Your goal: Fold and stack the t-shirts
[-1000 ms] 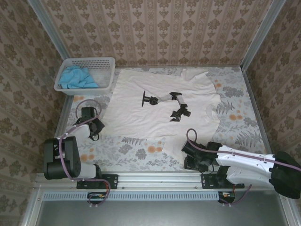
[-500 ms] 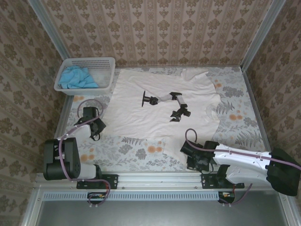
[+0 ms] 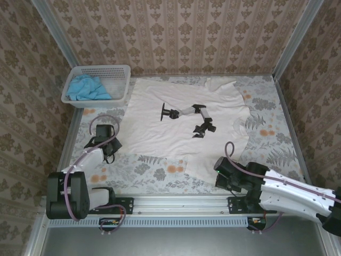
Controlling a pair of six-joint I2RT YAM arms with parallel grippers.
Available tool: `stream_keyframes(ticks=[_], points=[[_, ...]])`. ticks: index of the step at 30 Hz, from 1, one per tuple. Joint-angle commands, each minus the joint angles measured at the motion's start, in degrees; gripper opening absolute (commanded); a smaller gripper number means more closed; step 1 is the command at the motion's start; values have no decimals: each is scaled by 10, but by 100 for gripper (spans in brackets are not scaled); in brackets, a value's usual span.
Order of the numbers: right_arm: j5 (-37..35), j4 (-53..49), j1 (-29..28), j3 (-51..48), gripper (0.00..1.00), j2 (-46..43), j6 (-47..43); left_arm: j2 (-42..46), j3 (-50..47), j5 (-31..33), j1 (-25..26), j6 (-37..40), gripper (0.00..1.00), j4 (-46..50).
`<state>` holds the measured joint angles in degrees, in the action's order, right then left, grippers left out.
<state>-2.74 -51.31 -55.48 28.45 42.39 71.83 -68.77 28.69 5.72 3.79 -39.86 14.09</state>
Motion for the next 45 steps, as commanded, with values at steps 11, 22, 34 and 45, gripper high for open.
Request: stream_keyframes(ticks=[11, 22, 34, 45], points=[[-112, -131, 2, 76, 0, -112, 38, 216, -45, 70, -2, -37, 0, 147], [-146, -89, 13, 117, 0, -64, 4, 217, -22, 24, -27, -33, 0, 135], [-18, 41, 329, 178, 0, 111, -219, 45, 101, -16, -20, -47, 0, 55], [34, 148, 497, 238, 0, 291, -280, -136, 220, -49, -14, -37, 0, 41]])
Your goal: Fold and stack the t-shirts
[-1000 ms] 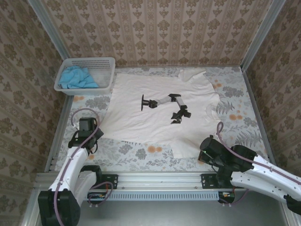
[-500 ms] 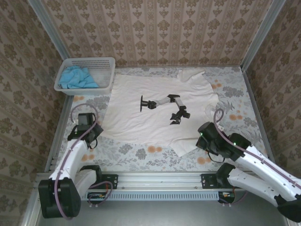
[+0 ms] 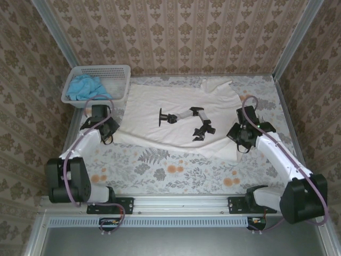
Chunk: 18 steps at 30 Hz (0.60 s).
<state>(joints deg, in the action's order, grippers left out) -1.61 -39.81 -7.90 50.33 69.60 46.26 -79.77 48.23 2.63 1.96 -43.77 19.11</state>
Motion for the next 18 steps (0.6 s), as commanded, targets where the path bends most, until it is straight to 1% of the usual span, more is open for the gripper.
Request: stream_keyframes(ticks=[1, 5, 7, 13, 18], points=[[28, 40, 31, 24, 0, 33, -26, -43, 32, -24, 6, 5, 0, -13], [38, 49, 59, 41, 0, 84, -33, -94, 72, -36, 14, 13, 0, -12], [46, 55, 77, 45, 0, 97, -34, -117, 96, -44, 18, 20, 0, -8], [63, 70, 101, 57, 0, 145, -35, -174, 155, -34, 24, 33, 0, 9], [93, 87, 128, 54, 0, 162, -24, -209, 180, -19, 23, 35, 0, 15]])
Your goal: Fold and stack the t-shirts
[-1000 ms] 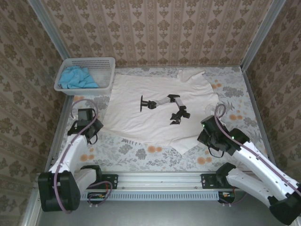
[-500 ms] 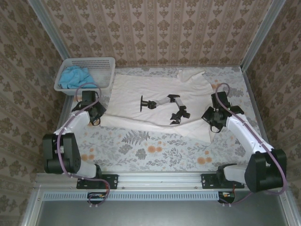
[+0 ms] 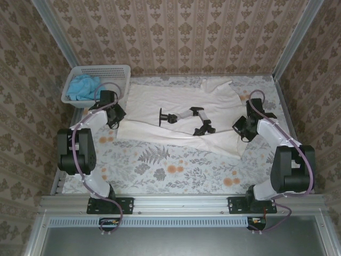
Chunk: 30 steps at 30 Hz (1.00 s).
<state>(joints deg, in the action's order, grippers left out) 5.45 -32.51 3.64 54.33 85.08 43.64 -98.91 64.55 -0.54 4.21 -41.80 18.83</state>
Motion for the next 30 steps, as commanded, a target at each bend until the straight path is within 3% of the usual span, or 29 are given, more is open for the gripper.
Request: stream_keyframes(ticks=[1, 5, 10, 12, 19, 21, 23, 25, 30], points=[[25, 14, 15, 16, 0, 10, 3, -26, 21, 13, 1, 16, 0, 16], [37, 14, 21, 29, 0, 33, 6, -55, 42, 13, 2, 16, 1, 21], [46, 14, 25, 47, 0, 67, 12, -70, 60, 27, 1, 18, 15, 22], [54, 30, 29, 54, 14, 81, 18, -72, 72, 20, 3, 19, 28, 26], [85, 21, 66, 98, 30, 93, 26, 6, 68, 68, 35, 21, 64, 40], [84, -1, 69, 99, 35, 67, 19, 45, 45, 93, 53, 21, 69, 35], [85, 3, 60, 74, 42, 21, 13, 79, 18, 109, 76, 27, 68, 27], [107, 5, 44, 35, 43, -27, 7, 100, -8, 107, 104, 38, 62, 18], [135, 2, -25, -71, 18, -115, 5, 94, -48, 66, 155, 77, 41, 8]])
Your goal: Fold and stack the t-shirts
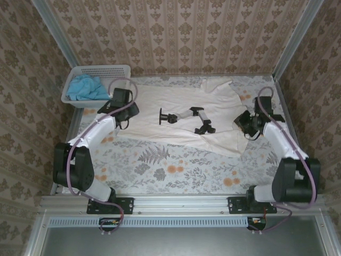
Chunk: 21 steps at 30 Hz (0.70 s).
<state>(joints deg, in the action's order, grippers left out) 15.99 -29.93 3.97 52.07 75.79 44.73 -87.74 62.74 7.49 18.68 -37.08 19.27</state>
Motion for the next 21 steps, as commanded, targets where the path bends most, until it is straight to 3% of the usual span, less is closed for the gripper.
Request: stream_keyframes(ticks=[1, 5, 12, 18, 21], points=[[30, -17, -46, -69, 18, -34, -4, -23, -40, -22, 15, 34, 38, -4], [6, -12, -90, -112, 17, -41, -2, -59, -57, -37, 16, 38, 36, -22], [-33, 21, -92, -138, 16, 24, 4, -142, -39, -22, 8, 47, 38, -24], [-86, -35, -92, -122, 16, 78, 9, -150, -71, 6, -15, 44, 41, -24], [-113, -55, -88, -117, 24, 78, 10, -143, -92, -5, -28, 40, 41, -28]])
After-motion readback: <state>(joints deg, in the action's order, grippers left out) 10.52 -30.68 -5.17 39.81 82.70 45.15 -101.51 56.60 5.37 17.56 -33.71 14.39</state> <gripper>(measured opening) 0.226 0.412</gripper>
